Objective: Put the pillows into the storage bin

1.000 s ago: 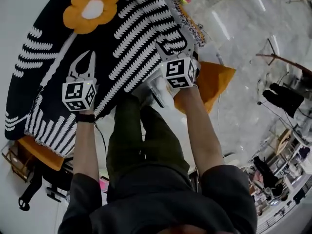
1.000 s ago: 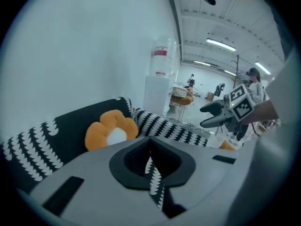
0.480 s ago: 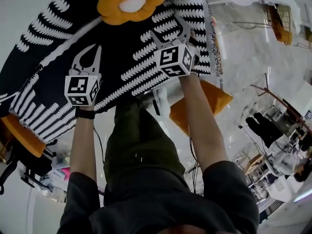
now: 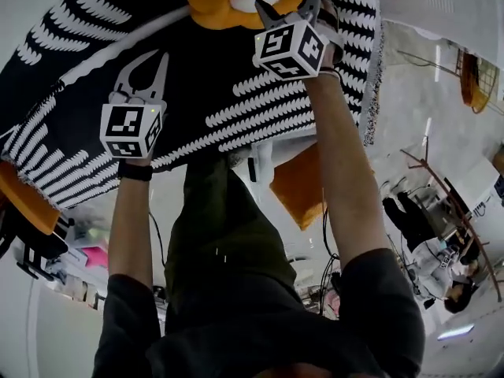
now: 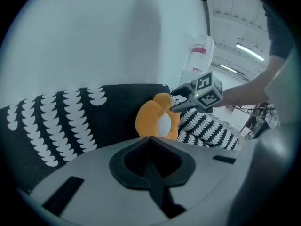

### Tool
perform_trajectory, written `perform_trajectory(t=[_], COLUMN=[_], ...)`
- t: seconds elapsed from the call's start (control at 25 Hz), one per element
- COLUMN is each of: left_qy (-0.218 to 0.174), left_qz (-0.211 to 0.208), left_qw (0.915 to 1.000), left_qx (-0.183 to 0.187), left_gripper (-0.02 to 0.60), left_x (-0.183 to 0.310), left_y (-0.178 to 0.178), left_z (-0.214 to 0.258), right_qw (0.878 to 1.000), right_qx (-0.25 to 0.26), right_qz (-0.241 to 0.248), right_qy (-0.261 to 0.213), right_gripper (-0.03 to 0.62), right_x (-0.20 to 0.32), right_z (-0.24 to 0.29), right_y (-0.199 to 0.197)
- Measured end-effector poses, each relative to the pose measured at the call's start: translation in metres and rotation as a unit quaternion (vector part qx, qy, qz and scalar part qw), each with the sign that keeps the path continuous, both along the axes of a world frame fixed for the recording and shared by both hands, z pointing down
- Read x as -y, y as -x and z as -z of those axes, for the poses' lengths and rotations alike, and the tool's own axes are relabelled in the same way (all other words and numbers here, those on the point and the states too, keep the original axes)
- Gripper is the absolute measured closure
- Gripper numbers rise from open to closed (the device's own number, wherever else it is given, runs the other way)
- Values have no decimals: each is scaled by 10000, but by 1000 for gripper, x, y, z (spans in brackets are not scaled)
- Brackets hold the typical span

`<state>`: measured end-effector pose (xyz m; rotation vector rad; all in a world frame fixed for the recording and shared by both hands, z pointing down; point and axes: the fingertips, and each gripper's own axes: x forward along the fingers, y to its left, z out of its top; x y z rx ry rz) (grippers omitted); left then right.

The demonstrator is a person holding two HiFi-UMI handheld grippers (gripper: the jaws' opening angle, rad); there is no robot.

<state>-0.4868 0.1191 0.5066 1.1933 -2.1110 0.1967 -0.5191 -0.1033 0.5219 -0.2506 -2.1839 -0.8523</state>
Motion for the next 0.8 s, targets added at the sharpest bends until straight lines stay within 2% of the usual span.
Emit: perform_trajectory(t=[0.24, 0.28, 0.36, 0.4, 0.48, 0.6, 0.8], left_qy=[168, 199, 252, 269, 283, 268, 227], left_qz=[130, 138, 154, 149, 94, -20, -207], left_qw=[9995, 9993, 9989, 9988, 9986, 9987, 9990], left_qx=[-237, -276, -356, -391, -433, -426, -328], left_gripper=[577, 577, 577, 577, 578, 577, 577], left_x=[-20, -22, -25, -25, -23, -15, -3], left_y=[0, -2, -7, -10, -16, -19, -25], left_z=[-29, -34, -43, -47, -51, -50, -42], right_qw=[9958, 9950, 9949, 9951, 9954, 9970, 9989], right_qx=[-177, -174, -95, -59, 29, 178, 438], right_qz=[502, 571, 633, 654, 666, 523, 58], right_qy=[-741, -802, -779, -741, -694, -537, -152], right_gripper=[242, 272, 403, 447, 498, 536, 543], right_x=[2, 2, 1, 0, -2, -2, -4], right_z=[-27, -30, -33, -34, -34, -28, -3], right_y=[42, 45, 45, 43, 37, 30, -5])
